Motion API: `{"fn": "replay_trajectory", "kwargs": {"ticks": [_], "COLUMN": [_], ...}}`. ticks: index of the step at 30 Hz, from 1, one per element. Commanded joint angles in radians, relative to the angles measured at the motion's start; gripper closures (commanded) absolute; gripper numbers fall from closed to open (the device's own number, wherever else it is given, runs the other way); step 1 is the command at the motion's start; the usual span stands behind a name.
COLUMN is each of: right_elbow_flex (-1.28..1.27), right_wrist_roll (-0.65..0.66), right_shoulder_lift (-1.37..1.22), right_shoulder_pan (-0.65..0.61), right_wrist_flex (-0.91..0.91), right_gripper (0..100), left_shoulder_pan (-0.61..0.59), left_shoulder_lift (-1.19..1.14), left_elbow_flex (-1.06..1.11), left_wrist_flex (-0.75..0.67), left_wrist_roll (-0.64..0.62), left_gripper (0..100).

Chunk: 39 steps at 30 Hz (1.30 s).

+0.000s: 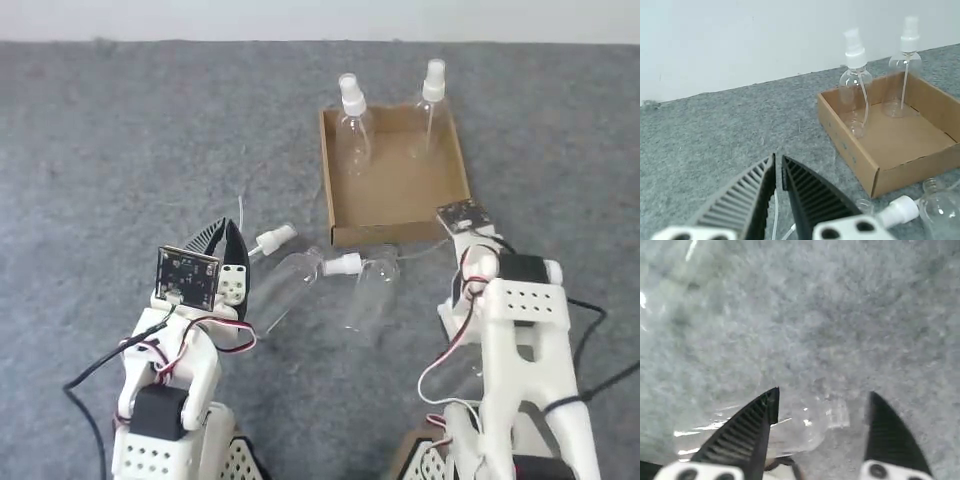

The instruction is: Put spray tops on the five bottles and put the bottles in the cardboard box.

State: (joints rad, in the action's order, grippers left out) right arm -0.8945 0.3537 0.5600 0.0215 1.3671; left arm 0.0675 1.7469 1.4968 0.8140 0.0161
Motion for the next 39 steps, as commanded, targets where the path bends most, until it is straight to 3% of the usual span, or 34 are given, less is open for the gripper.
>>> {"fn": "replay_trajectory", "kwargs": {"ticks": [1,5,12,22,27,34,39], "right_elbow_flex": [0.066,0.123,0.178,0.032,-0.044,0.034,0.041], "right_wrist_roll": [-0.13,-0.222,-0.525,-0.755,-0.796,-0.787,-0.664], "right_shoulder_lift": [0.013,0.013,-0.001,-0.005,-0.11,-0.269,-0.32], "right_shoulder_pan": [-0.059,-0.024,0.091,0.001,-0.054,0.094,0.168], "right_wrist_flex": [0.077,0.116,0.071,-0.147,-0.257,-0.252,-0.318], "right_gripper": [65.8,66.4,72.6,73.3,73.4,73.9,87.0], "left_shoulder_pan": [-0.002,-0.002,0.003,0.005,0.003,0.002,0.003], "left_shoulder_lift": [0.006,0.006,0.006,0.006,0.006,0.006,0.006], "left_elbow_flex": [-0.007,-0.007,-0.007,-0.007,-0.007,-0.007,-0.007], "left_wrist_flex": [-0.029,-0.029,-0.028,-0.028,-0.028,-0.028,-0.028], "left_wrist_roll": [0.006,0.006,0.006,0.006,0.006,0.006,0.006], "left_gripper": [99,99,99,99,99,99,99]}}
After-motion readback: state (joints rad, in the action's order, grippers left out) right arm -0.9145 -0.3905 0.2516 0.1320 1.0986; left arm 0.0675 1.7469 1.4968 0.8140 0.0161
